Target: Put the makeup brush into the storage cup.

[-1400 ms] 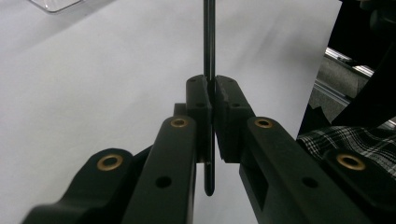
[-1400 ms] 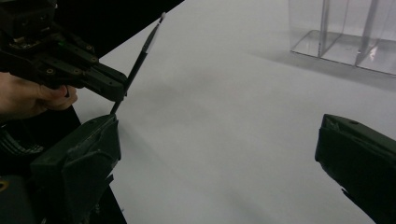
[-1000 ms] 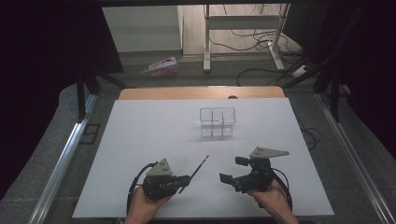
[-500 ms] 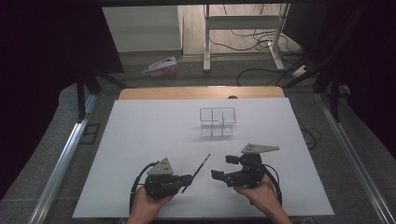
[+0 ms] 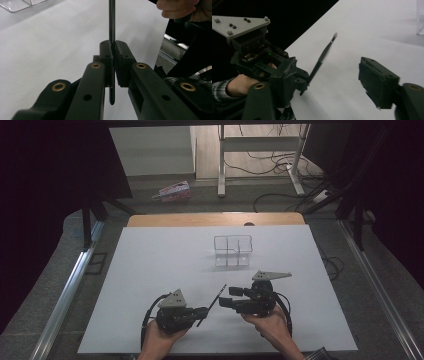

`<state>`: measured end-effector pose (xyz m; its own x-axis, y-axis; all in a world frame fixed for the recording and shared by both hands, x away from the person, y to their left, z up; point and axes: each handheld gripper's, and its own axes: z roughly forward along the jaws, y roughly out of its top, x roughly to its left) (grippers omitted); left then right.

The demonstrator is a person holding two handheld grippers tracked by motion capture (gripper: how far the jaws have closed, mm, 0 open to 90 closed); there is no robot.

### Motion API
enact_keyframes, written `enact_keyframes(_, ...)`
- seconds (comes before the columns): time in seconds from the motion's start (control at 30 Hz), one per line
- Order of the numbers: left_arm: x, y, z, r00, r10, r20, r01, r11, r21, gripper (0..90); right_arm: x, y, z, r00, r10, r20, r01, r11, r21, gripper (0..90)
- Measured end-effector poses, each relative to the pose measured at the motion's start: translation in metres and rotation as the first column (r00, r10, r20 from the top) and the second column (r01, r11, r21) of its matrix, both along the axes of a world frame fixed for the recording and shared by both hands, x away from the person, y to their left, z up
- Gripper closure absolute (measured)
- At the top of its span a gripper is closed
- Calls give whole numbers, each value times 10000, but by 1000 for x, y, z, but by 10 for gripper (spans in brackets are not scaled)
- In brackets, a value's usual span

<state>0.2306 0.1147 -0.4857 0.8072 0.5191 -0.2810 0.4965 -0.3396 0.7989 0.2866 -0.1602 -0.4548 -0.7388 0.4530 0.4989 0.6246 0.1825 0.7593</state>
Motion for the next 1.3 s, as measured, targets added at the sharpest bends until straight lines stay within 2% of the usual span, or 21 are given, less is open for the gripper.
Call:
enact_keyframes(0.3,-1,-4,0,9999,-95,35,95,10000,-19,855,6,7,-2,9993,197,-321,-187,9994,287,503)
enact_keyframes(0.47,-1,-5,-1,9999,-109,22,109,9999,-54,855,9,8,-6,9971,401,-653,-366,9979,530,608)
enact_keyframes(0.53,-1,-5,-1,9999,-142,20,142,9999,-64,855,9,9,-7,9963,490,-709,-446,9970,631,699)
enact_keyframes(0.57,-1,-6,-1,9999,-152,12,152,9999,-61,854,9,10,-7,9957,574,-729,-522,9961,713,811)
enact_keyframes(0.63,-1,-7,-1,9998,-210,33,210,9998,43,852,10,9,-8,9908,823,-1077,-696,9908,1165,843)
enact_keyframes(0.77,-1,-8,-4,9996,-244,113,242,9994,240,833,10,12,-7,9909,980,-919,-900,9921,876,847)
enact_keyframes(0.87,-2,-9,-4,9996,-197,199,189,9989,430,713,9,12,-6,9942,870,-628,-835,9949,561,847)
enact_keyframes(1.07,-2,-10,-5,9988,270,418,-305,9958,865,424,9,8,-3,9971,670,-351,-652,9967,490,847)
enact_keyframes(1.2,0,-8,-5,9979,536,351,-567,9938,959,273,9,5,-2,9982,582,-156,-575,9975,420,847)
enact_keyframes(1.3,0,-7,-5,9975,609,367,-647,9915,1126,193,9,4,-1,9985,535,-82,-532,9981,325,848)
